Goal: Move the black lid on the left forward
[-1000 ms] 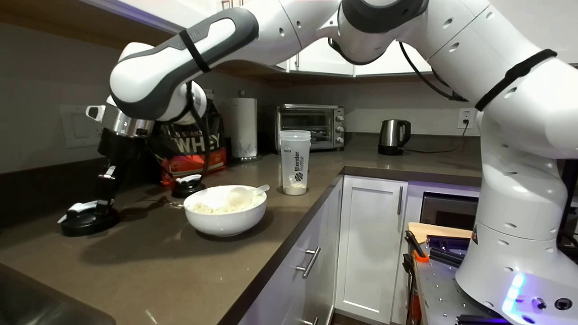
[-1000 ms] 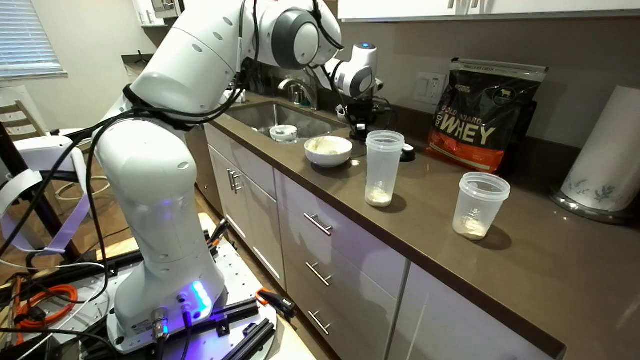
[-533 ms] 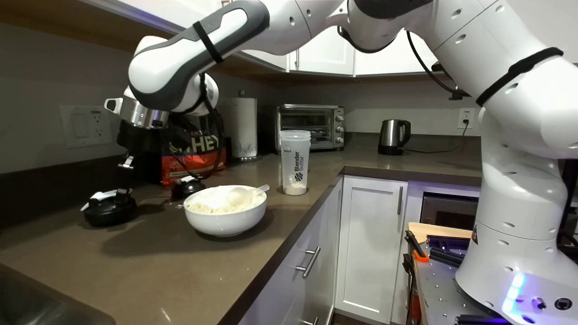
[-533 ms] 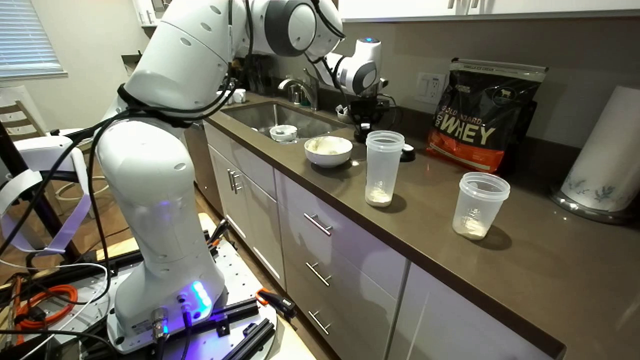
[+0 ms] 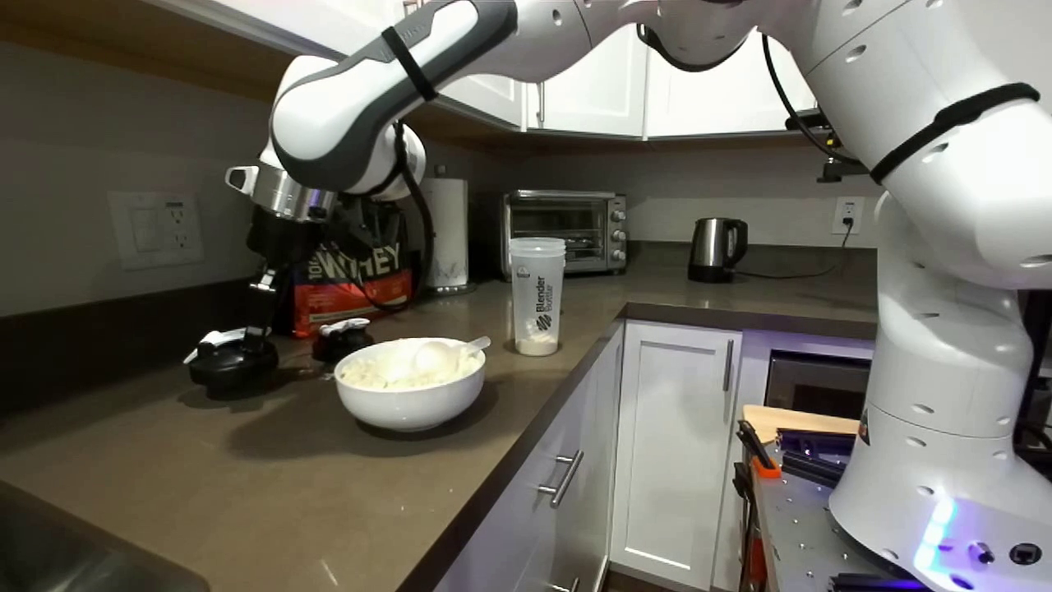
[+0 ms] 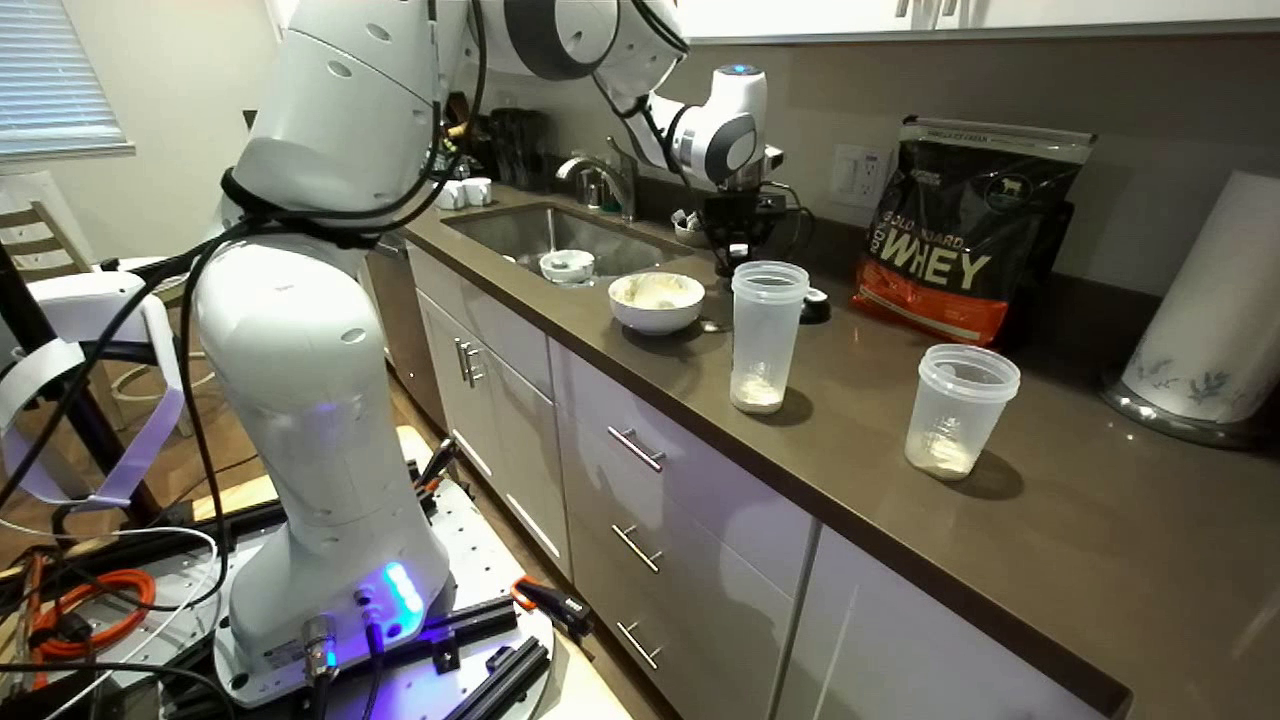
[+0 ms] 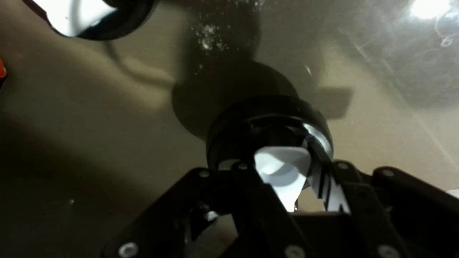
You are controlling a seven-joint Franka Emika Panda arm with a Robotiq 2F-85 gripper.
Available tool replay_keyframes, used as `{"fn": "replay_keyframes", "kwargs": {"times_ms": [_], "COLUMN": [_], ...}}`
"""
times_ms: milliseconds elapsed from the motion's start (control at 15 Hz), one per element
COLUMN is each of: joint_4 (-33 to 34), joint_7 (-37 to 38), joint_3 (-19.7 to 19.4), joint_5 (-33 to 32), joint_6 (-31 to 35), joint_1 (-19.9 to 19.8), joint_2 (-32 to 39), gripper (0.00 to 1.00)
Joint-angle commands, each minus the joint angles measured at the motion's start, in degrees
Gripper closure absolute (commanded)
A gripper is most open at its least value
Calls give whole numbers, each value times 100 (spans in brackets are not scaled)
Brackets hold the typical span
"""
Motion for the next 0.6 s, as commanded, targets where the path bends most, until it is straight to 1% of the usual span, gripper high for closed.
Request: {"fn": "replay_keyframes", "kwargs": {"times_ms": [0, 267, 533], "joint_4": [-760, -1303, -1771], "joint_7": [76, 117, 215], "joint_3": [-9, -39, -141], "joint_5": [31, 35, -22], "joint_6": [387, 655, 744], "joint_1": [-53, -73, -62], "joint_2": [-537, -891, -1242], "gripper": [87, 87, 87]}}
